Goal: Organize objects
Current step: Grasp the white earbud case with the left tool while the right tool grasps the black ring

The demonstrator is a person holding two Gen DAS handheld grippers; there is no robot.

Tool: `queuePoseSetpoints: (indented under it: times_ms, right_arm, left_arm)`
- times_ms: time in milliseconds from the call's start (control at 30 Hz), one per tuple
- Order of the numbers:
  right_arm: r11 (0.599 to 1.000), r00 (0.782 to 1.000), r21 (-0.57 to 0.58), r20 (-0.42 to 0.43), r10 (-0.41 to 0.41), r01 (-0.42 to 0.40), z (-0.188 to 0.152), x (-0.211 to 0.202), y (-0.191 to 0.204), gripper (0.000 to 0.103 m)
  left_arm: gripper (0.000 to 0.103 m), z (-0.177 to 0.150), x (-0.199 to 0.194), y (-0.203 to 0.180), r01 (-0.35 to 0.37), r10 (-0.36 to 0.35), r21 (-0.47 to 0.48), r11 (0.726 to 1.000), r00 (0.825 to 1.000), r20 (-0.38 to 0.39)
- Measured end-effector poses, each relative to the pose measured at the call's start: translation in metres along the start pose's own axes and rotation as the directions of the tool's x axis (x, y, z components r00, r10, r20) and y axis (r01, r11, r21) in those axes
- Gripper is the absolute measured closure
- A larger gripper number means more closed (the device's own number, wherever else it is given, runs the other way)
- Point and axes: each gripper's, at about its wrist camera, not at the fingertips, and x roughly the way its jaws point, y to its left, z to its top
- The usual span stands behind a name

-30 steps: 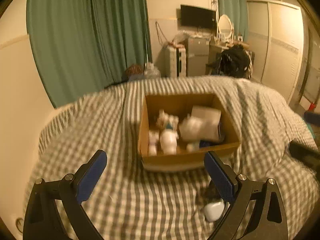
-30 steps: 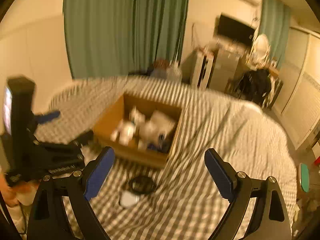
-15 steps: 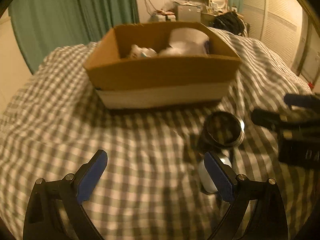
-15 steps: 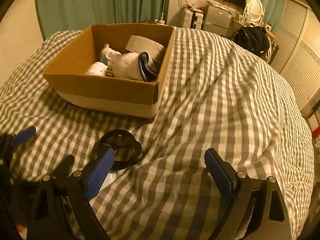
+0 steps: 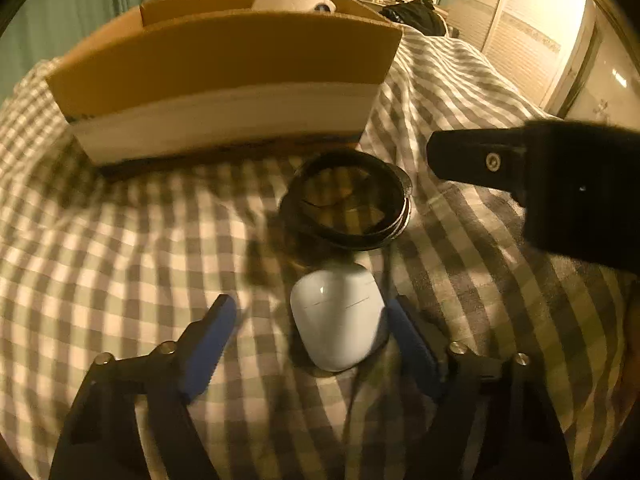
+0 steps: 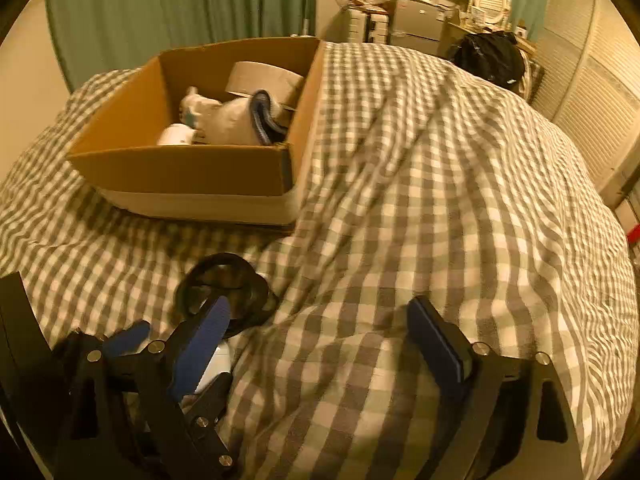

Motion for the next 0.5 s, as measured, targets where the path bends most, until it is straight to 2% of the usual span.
queuePoseSetpoints:
  times_ms: [100, 133, 233, 367, 500]
  right_arm:
    - [1.000, 1.000, 0.010, 0.007, -0.006, 0.006, -0.001, -0.001, 0.000, 0.013]
    - [1.000, 1.000, 0.008, 0.008, -0.013, 0.013, -0.001, -0.001, 0.000, 0.013]
    - [1.000, 1.000, 0.001, 0.005, -0.028, 0.028, -0.002, 0.000, 0.002, 0.013]
    - [1.000, 1.000, 0.004, 0.007, -0.026, 0.026, -0.002, 0.000, 0.002, 0.013]
    - [1.000, 1.000, 0.001, 0.014, -0.015, 0.015, -0.002, 0.000, 0.002, 0.013]
  left_arm:
    - [0.043, -0.003, -0.001, -0.001, 0.021, -0.021, 0.010, 1.000, 1.000, -0.001]
    - [0.059, -0.004, -0.002, -0.003, 0.027, -0.027, 0.023, 0.999, 1.000, 0.002]
    - [0.060, -0.008, -0.004, -0.005, 0.023, -0.023, 0.041, 0.999, 1.000, 0.006]
    - [0.060, -0.013, -0.015, 0.004, 0.010, -0.010, 0.013, 1.000, 1.000, 0.016]
    - [0.060, -0.011, -0.030, 0.020, -0.041, 0.042, -0.013, 0.999, 0.998, 0.057]
